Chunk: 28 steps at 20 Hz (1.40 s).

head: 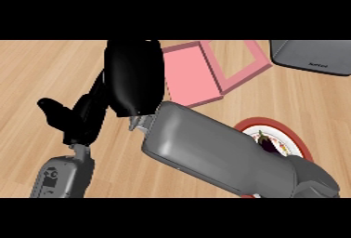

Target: Pick the can from the plate and place it in the cardboard box

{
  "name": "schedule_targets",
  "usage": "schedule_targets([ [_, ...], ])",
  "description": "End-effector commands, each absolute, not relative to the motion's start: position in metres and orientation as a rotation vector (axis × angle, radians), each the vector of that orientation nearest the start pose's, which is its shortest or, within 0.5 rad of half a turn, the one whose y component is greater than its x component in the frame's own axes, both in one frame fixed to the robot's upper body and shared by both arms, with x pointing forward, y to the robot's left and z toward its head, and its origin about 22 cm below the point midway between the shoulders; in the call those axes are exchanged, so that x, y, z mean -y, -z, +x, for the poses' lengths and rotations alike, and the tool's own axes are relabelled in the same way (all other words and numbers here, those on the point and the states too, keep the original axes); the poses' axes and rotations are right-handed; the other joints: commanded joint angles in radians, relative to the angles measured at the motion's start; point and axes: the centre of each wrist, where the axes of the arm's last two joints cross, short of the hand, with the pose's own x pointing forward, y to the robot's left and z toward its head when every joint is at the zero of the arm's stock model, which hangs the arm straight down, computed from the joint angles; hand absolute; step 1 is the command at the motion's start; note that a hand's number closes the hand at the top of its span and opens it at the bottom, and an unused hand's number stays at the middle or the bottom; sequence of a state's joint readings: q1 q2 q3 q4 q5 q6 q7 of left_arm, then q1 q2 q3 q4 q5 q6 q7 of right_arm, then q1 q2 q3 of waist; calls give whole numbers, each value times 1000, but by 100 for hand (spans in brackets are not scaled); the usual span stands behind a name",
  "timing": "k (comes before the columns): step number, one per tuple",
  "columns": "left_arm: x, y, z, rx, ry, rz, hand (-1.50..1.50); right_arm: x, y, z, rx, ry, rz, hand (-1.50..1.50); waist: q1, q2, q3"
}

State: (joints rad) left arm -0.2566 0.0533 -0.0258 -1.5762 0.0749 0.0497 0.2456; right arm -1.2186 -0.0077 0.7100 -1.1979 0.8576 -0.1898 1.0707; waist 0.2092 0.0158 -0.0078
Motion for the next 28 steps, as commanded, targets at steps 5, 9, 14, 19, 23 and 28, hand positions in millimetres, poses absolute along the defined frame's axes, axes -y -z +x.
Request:
schedule_targets([
  [5,-212,-61,298,1573,36,-59,0,-72,-232,328,1586,-650,-1149,150,-30,9,0],
  [9,-214,-60,295,1562,15,-47,0,-70,-228,347,1580,-600,-1217,150,-47,10,1],
  [14,-217,-57,288,1562,7,-32,0,-63,-217,372,1504,-638,-1337,150,-58,13,1],
  [19,-217,-70,291,1577,22,-54,0,-49,-197,393,1448,-688,-1384,150,-64,17,3],
  [23,-226,-72,296,1587,23,-38,0,-33,-177,408,1341,-784,-1407,150,-64,24,3],
  [28,-219,-71,292,1583,26,-44,0,-5,-141,421,969,-991,-1303,-150,-54,31,3],
])
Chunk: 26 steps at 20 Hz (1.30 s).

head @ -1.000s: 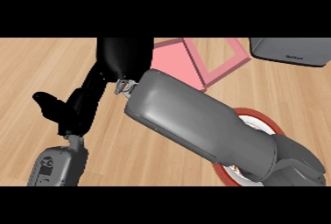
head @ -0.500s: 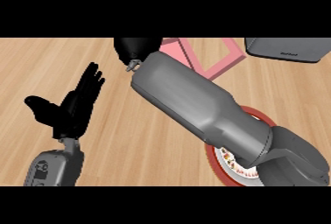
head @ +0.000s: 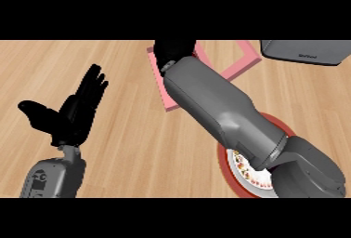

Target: Pick the can from the plate and place it in the cardboard box

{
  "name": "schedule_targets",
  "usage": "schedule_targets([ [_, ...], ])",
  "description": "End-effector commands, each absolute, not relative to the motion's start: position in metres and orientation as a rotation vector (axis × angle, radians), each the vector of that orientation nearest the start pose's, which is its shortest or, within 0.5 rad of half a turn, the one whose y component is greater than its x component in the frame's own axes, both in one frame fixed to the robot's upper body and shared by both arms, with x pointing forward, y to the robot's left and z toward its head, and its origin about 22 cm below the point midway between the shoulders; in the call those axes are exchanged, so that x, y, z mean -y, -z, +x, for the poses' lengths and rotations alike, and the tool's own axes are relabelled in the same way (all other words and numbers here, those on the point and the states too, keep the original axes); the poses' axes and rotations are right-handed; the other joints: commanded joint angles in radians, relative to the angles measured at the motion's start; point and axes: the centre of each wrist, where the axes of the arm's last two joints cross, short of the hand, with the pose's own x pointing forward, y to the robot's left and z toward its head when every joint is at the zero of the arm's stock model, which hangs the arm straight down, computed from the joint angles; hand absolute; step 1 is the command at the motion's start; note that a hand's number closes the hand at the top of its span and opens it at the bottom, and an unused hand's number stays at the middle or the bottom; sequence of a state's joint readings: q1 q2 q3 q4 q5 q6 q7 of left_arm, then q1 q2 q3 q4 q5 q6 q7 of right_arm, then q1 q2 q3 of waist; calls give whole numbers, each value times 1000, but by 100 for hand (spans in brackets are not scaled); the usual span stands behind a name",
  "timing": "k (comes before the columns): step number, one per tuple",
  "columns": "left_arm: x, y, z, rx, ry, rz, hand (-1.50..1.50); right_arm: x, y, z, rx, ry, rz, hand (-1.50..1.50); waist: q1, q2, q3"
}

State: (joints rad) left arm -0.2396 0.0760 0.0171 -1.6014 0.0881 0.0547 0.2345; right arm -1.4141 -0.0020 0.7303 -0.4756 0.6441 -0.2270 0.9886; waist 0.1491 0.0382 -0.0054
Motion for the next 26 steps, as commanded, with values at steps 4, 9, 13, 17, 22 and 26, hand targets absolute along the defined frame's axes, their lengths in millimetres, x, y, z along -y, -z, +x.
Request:
schedule_targets([
  [4,-223,-66,291,1580,19,-25,0,-2,-136,421,1018,-957,-1191,-150,-5,0,3],
  [9,-218,-69,291,1608,-23,-34,0,-4,-145,423,1349,-780,-1246,-150,-21,1,4],
  [13,-228,-66,289,1581,-21,-16,0,-11,-158,422,1626,-603,-1224,-150,-34,-2,6],
  [17,-233,-70,290,1592,-26,-6,0,-18,-175,417,1708,-396,-1061,-150,-42,-9,5],
  [22,-232,-62,281,1578,-27,-7,0,-12,-186,413,1733,-51,-795,-150,-59,-14,7],
  [26,-241,-60,279,1569,-45,9,0,-1,-181,411,1779,91,-683,-150,-67,-12,7],
])
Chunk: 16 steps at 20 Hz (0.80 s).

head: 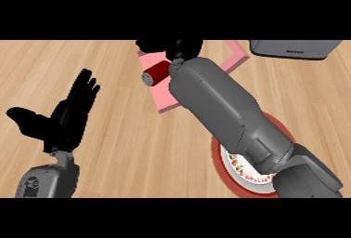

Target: Pick the can from the plate and place it in the cardboard box

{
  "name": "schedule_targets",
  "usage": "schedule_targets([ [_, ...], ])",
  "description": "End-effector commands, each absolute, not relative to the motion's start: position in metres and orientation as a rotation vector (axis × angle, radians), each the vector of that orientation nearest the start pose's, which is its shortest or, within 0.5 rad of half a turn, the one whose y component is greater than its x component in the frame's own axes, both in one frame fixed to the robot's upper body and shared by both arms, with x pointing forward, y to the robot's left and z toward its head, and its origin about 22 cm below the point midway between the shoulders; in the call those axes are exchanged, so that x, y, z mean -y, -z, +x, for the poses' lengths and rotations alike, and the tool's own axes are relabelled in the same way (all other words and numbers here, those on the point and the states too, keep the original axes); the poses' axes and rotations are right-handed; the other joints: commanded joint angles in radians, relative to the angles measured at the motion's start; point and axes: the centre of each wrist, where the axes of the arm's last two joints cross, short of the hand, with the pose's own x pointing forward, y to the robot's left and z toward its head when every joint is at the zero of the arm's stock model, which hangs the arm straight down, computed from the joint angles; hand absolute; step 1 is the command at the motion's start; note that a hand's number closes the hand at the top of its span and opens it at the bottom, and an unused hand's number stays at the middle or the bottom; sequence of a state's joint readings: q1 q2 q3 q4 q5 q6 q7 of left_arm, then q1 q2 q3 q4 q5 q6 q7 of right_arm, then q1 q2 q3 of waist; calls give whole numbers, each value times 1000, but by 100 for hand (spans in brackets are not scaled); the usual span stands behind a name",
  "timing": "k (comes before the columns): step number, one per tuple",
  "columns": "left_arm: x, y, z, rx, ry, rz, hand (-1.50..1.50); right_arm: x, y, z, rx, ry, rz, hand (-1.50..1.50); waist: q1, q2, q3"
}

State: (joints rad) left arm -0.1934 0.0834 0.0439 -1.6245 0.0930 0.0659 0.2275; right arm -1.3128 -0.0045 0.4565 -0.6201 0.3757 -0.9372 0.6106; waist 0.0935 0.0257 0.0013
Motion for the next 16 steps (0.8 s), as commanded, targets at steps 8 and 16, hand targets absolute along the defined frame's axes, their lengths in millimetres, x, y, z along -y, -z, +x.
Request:
schedule_targets([
  [8,-248,-44,267,1556,-61,20,0,14,-150,406,1839,176,-647,-150,-40,-12,-1],
  [16,-263,-63,268,1564,-90,55,0,39,-119,406,1856,177,-601,-150,-67,-19,-1],
])
